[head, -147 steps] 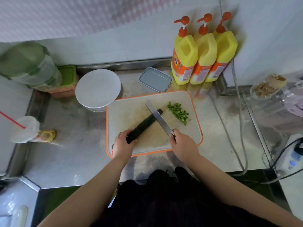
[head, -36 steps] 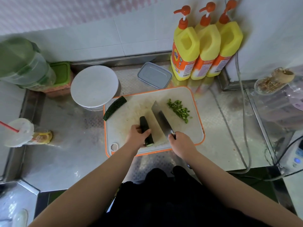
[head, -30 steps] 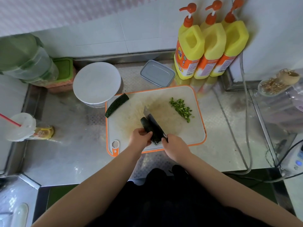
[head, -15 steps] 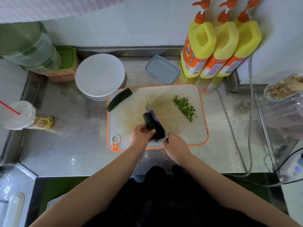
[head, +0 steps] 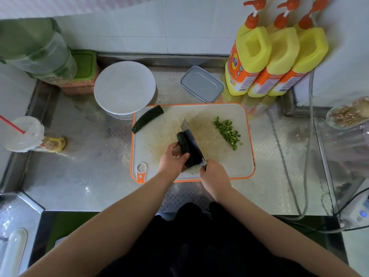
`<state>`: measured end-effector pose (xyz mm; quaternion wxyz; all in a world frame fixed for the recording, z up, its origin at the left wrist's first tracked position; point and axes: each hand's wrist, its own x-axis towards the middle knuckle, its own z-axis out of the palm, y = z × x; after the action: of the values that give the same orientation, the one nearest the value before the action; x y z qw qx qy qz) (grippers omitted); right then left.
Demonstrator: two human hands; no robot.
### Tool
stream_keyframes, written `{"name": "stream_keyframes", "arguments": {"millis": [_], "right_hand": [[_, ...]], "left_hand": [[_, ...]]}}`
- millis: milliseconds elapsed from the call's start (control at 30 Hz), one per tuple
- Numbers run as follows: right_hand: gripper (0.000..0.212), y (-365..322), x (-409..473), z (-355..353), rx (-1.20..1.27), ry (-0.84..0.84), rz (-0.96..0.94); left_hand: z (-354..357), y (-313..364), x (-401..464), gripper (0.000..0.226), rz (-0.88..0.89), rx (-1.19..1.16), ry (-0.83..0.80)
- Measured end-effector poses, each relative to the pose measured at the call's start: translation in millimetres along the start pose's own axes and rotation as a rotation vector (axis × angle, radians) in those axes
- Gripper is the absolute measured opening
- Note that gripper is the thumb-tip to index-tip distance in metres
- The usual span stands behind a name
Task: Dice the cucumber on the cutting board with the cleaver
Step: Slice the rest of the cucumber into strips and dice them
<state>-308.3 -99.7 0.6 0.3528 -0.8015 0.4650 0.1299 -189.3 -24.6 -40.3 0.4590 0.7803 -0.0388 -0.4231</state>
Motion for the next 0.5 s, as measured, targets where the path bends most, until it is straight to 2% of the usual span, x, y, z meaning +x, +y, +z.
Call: {"name": "stream_keyframes", "arguments": {"millis": [500], "right_hand": [[0.018, -5.2, -17.2, -4.0, 0.043, 0.034, 0.033]], "left_hand": [[0.5, 1.0, -1.3, 0.057, -0.013, -0.008, -0.014]]}}
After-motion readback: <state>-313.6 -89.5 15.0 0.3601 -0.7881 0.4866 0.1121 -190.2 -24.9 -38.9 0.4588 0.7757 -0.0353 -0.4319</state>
